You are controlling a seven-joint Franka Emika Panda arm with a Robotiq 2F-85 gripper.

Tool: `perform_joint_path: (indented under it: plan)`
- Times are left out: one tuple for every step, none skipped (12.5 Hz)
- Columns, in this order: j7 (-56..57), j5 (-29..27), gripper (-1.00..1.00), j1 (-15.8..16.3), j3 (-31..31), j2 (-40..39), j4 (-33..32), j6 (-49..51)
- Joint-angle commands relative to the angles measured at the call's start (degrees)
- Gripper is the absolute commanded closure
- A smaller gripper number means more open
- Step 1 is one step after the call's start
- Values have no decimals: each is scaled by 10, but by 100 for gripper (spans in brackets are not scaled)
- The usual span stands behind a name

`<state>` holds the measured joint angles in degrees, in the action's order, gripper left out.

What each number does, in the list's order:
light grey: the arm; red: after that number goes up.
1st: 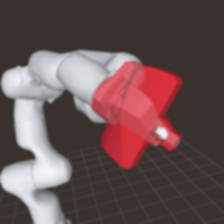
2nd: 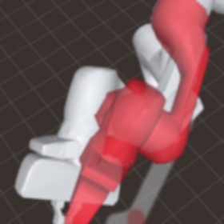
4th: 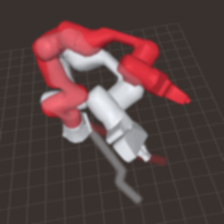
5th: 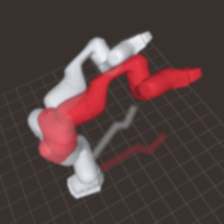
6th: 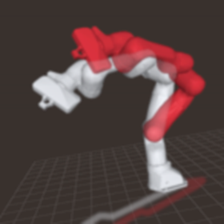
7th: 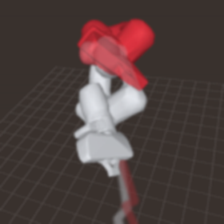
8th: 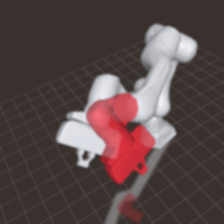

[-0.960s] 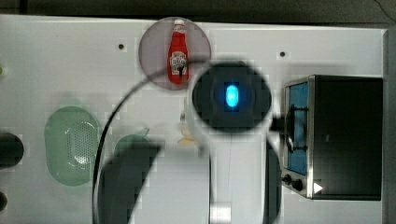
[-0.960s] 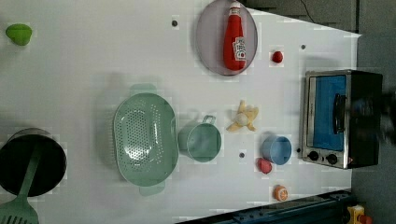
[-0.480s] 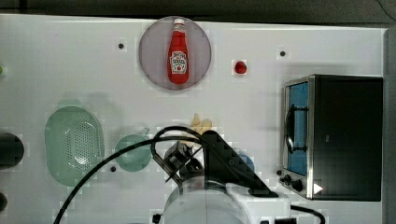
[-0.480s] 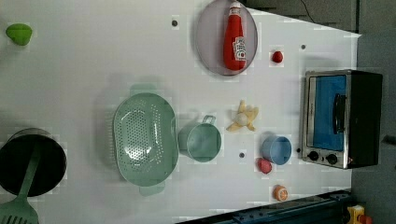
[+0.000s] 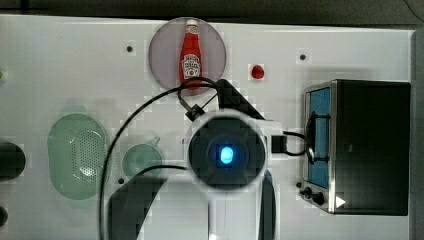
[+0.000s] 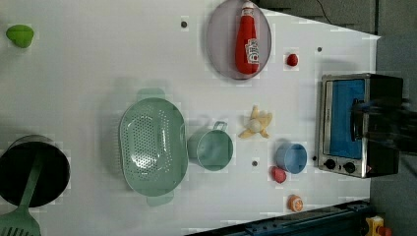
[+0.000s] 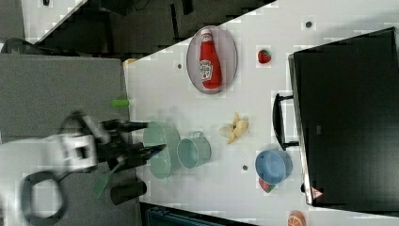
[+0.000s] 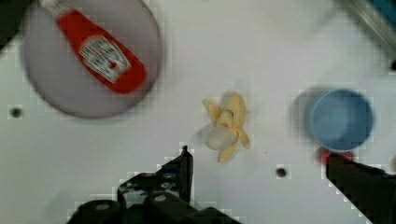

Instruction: Pick banana from table and place on oven.

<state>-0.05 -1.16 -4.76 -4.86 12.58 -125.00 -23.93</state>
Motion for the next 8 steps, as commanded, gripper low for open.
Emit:
perform_joint_path:
  plan:
    - [9,3,-100,-11,0,-60,-64,-88]
    - [9,3,-100,-11,0,-85,-81,-131]
    - [9,3,-100,-11,-1,-108,-98,-175]
    - [9,3,-100,-11,-1,-130,-114,-216]
    - [9,3,-100,-10,-1,-150,-128,-253]
    - [9,3,-100,-9,-1,-169,-139,-282]
    - [8,3,-100,-7,-2,-187,-147,-306]
    - [8,3,-100,-5,-3,-206,-151,-324]
